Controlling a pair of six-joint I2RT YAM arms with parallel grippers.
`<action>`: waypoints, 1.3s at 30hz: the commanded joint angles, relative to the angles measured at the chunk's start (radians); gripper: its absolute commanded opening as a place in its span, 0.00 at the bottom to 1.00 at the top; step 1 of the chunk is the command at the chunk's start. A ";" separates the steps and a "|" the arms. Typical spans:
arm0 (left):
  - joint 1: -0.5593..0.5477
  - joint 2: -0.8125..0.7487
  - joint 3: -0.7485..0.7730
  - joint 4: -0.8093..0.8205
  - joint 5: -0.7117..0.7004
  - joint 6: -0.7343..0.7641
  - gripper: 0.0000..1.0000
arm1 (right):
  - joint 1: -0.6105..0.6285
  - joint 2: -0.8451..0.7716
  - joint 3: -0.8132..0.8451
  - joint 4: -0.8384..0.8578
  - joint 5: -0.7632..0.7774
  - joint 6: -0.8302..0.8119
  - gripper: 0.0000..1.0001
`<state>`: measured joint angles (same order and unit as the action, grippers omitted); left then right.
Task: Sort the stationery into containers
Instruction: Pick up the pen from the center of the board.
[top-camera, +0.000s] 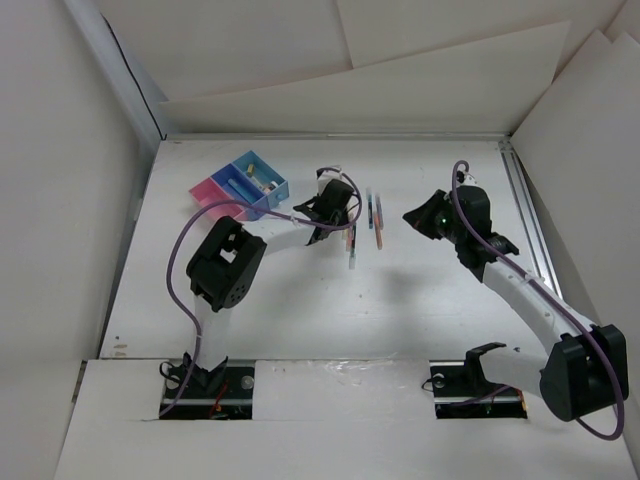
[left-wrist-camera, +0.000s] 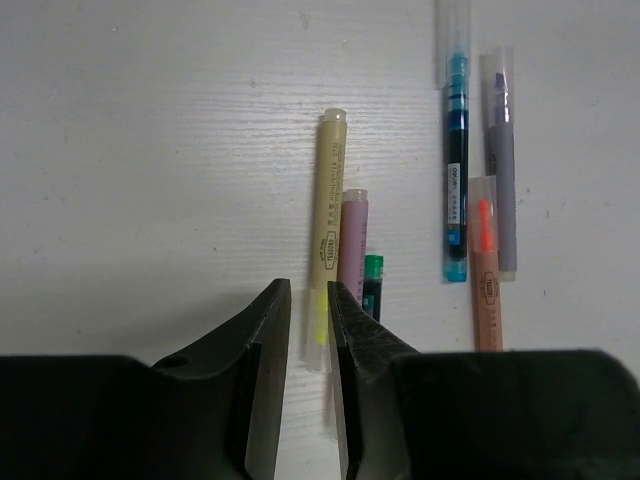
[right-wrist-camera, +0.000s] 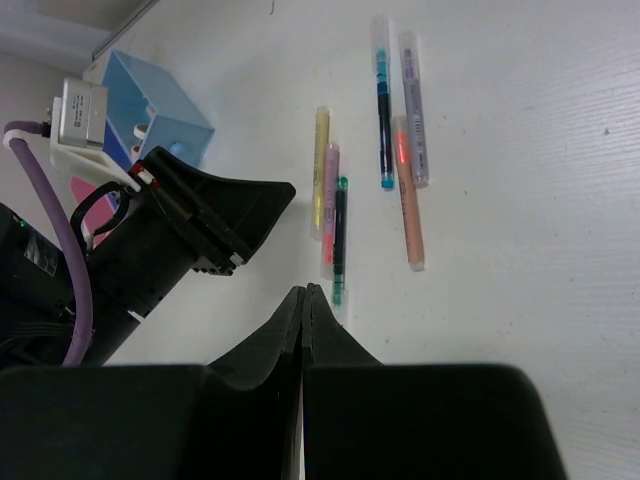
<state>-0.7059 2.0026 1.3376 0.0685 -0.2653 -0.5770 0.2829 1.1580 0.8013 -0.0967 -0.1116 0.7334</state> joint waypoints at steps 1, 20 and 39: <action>-0.004 -0.004 0.035 0.001 0.014 0.020 0.19 | 0.006 -0.011 -0.008 0.048 0.012 -0.009 0.00; -0.004 0.044 0.031 0.014 0.052 0.031 0.19 | 0.006 -0.011 -0.008 0.048 0.003 -0.009 0.00; -0.004 -0.070 -0.104 0.172 0.098 0.003 0.19 | 0.015 -0.001 -0.008 0.048 -0.007 -0.019 0.00</action>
<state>-0.7067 1.9884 1.2362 0.2024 -0.2028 -0.5770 0.2840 1.1584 0.8013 -0.0967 -0.1127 0.7296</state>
